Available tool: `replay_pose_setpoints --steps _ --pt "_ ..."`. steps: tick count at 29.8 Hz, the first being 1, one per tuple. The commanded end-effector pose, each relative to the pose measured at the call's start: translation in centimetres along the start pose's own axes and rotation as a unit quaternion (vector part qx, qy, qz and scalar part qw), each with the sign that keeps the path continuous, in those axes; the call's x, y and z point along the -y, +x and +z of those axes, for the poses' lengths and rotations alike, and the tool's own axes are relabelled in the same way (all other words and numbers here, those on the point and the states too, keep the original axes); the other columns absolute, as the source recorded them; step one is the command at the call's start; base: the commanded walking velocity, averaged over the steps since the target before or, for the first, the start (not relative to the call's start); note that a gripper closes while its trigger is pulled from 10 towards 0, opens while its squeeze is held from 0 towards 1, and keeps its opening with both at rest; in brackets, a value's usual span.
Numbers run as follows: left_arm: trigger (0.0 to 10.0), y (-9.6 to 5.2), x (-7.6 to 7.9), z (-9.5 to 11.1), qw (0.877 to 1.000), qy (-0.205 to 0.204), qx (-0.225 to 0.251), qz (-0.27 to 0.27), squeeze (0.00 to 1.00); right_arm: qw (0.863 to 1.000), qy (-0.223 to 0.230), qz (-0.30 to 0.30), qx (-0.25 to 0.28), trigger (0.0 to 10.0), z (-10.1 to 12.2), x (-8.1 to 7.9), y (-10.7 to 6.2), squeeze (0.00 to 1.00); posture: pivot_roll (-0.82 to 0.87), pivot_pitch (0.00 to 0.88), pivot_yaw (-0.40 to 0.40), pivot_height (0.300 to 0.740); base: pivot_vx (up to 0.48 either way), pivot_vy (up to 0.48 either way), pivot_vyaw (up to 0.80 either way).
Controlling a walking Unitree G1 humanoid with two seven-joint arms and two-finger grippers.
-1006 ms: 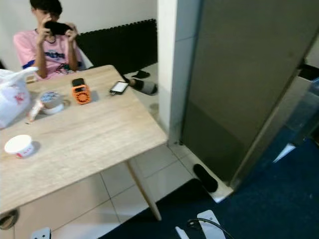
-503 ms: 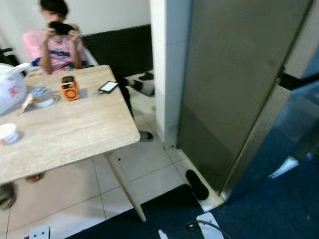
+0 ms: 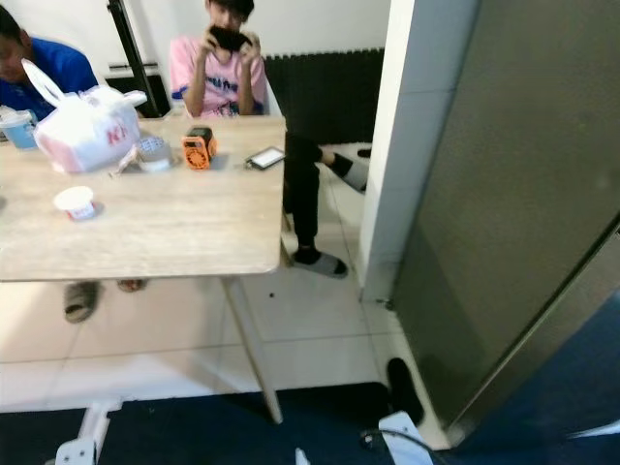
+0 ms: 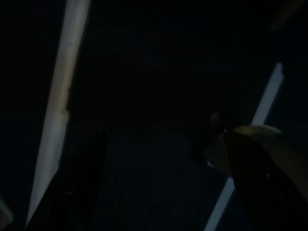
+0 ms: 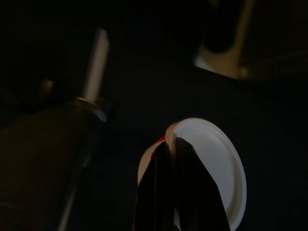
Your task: Restocking fridge
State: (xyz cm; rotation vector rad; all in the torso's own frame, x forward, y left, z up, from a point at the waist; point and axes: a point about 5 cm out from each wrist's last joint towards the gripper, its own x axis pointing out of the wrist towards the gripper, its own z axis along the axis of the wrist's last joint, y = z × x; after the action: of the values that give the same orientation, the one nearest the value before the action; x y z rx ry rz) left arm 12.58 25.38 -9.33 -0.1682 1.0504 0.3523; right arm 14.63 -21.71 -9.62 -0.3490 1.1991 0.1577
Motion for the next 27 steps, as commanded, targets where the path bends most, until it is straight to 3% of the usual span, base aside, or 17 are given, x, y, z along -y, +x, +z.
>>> replay_pose_setpoints --steps 1,20,27 --pt "10.0 0.0 -0.2 0.6 1.000 0.005 0.009 0.001 0.00 1.000 -0.003 -0.003 -0.004 10.0 -0.3 0.1 0.0 0.00 0.01 0.000 0.020 0.740 0.000 -0.442 0.00" --pt "10.0 0.2 1.0 1.4 0.999 0.029 0.017 -0.023 0.00 1.000 -0.002 -0.011 -0.026 10.0 -1.0 0.5 -0.1 0.00 -0.01 0.000 0.023 0.740 0.000 -0.443 0.00" --pt "10.0 0.4 1.7 2.4 0.998 0.041 0.031 -0.036 0.00 1.000 -0.009 -0.005 -0.028 10.0 -0.9 0.3 -0.1 0.00 -0.01 0.000 0.027 0.740 0.000 -0.347 -0.71"
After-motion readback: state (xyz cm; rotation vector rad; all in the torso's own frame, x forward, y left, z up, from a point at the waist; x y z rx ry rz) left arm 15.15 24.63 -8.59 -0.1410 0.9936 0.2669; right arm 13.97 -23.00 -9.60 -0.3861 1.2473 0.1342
